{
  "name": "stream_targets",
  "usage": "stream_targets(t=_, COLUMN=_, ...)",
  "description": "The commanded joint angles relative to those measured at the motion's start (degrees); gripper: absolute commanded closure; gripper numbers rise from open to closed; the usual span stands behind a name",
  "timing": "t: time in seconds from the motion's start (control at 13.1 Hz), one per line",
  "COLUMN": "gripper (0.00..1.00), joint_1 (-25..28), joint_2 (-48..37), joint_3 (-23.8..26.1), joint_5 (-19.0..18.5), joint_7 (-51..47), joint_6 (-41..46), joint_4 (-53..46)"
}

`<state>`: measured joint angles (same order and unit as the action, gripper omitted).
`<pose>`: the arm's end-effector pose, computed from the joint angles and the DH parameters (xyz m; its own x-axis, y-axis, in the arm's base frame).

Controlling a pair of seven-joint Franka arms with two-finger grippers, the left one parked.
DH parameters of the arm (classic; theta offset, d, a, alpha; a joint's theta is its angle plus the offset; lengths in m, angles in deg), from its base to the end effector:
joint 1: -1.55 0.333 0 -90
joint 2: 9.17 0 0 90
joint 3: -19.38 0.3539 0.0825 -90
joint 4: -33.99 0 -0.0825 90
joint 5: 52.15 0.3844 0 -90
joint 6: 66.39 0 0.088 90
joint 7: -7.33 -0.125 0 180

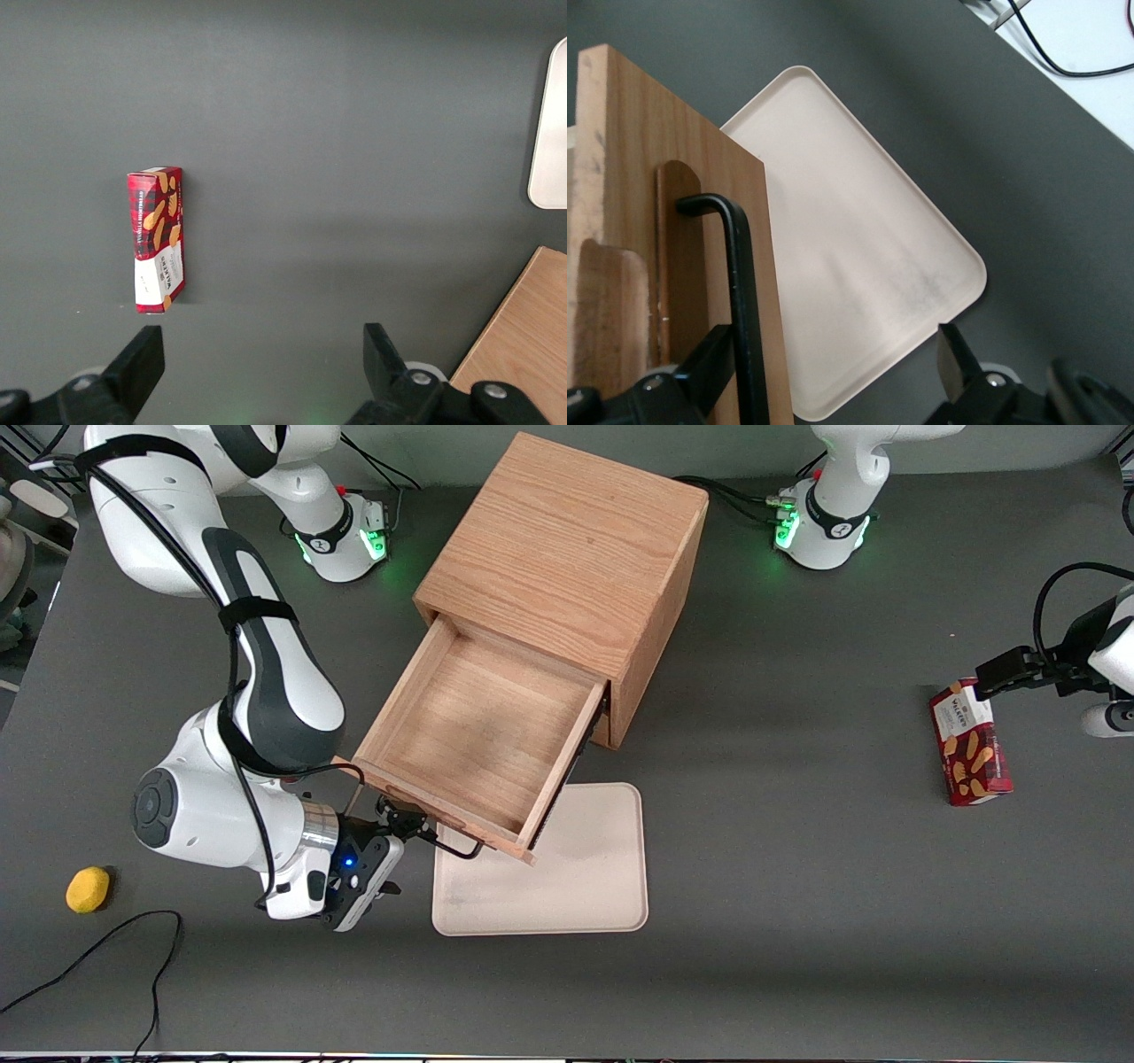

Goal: Open upper drawer

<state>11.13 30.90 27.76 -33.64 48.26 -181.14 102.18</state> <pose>0.7490 0.2334 0.4043 0.6419 0.6971 0.3193 0.7664 -0.5963 -0.2388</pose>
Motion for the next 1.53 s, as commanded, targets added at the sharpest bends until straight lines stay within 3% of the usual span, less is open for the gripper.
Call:
stream_targets(t=0.0, gripper=0.0, joint_1=-1.05, joint_2=0.97, joint_3=0.15, joint_5=0.29, joint_7=0.82, joint_6=4.34, joint_4=-5.86)
stream_targets(t=0.46, gripper=0.0, joint_1=-2.19, joint_2=0.1, joint_3=-0.38, joint_5=0.2, joint_7=0.47, joint_6=14.71, joint_4=-10.44)
stream_targets(t=0.76, gripper=0.0, joint_1=-4.04, joint_2=-4.9, joint_3=-0.99, joint_5=-0.67, joint_7=0.38, joint_6=26.22, joint_4=-10.45)
stream_targets(t=0.84, gripper=0.0, joint_1=-4.13, joint_2=-6.31, joint_3=-1.34, joint_5=-1.89, joint_7=0.38, joint_6=28.34, joint_4=-10.01)
stream_targets(t=0.99, gripper=0.0, joint_1=-3.25, joint_2=-9.12, joint_3=-1.87, joint_5=-10.48, joint_7=-1.1, joint_6=35.52, joint_4=-8.96)
stream_targets(t=1.15, gripper=0.0, joint_1=-3.43, joint_2=-11.23, joint_3=-1.87, joint_5=-14.81, joint_7=-6.45, joint_6=42.48, joint_4=-6.86)
stream_targets(t=1.45, gripper=0.0, joint_1=-3.43, joint_2=-25.63, joint_3=-6.17, joint_5=-14.91, joint_7=-6.74, joint_6=41.98, joint_4=8.77)
